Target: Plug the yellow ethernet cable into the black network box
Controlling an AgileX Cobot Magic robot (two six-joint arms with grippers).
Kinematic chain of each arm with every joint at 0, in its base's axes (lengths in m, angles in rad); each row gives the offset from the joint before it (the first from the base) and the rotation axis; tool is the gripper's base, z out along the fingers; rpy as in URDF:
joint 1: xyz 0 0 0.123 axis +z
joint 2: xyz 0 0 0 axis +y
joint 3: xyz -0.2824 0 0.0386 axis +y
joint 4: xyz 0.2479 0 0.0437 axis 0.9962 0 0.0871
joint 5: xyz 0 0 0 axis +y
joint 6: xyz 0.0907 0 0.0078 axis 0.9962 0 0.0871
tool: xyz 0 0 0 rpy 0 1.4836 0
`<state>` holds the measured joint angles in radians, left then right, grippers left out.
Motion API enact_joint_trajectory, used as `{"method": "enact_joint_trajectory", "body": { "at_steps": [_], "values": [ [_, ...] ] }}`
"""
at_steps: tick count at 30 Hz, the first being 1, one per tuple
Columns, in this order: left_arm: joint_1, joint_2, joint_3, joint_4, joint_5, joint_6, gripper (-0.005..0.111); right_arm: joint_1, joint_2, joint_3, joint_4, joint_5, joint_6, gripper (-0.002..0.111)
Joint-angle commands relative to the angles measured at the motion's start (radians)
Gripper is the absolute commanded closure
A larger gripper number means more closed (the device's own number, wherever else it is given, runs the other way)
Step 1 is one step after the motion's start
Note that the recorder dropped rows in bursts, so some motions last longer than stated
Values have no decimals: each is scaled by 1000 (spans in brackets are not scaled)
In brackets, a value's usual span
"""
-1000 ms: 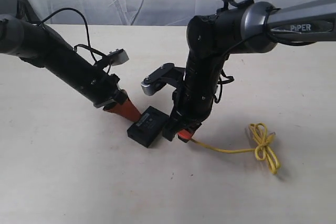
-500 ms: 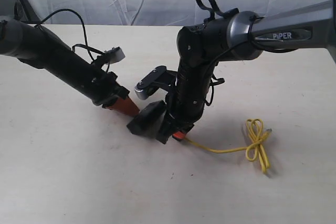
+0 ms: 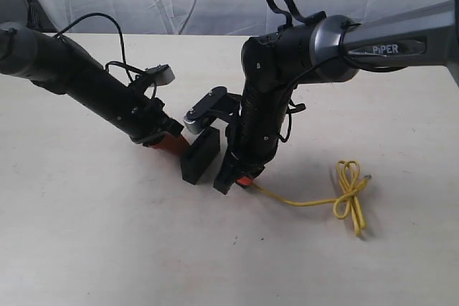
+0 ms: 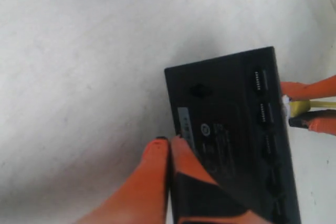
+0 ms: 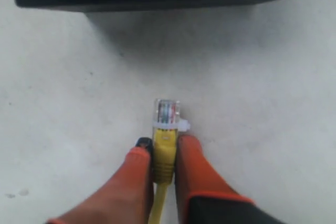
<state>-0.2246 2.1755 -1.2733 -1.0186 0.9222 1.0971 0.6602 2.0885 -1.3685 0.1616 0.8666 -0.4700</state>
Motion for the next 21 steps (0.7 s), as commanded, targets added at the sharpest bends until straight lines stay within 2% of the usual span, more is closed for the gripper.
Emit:
{"method": "enact_joint_trajectory", "body": {
  "at_steps": [1, 7, 14, 21],
  "values": [
    [0, -58, -1, -25, 33, 2, 107, -9, -26, -4, -81, 33, 12, 109],
    [-9, -84, -1, -40, 106, 2, 107, -79, -106, -4, -86, 62, 21, 109],
    [-47, -84, -1, -43, 94, 2, 107, -179, -203, -4, -84, 92, 35, 109],
    [-89, -84, -1, -64, 38, 4, 107, -194, -231, -1, -84, 107, 37, 109]
  ]
}}
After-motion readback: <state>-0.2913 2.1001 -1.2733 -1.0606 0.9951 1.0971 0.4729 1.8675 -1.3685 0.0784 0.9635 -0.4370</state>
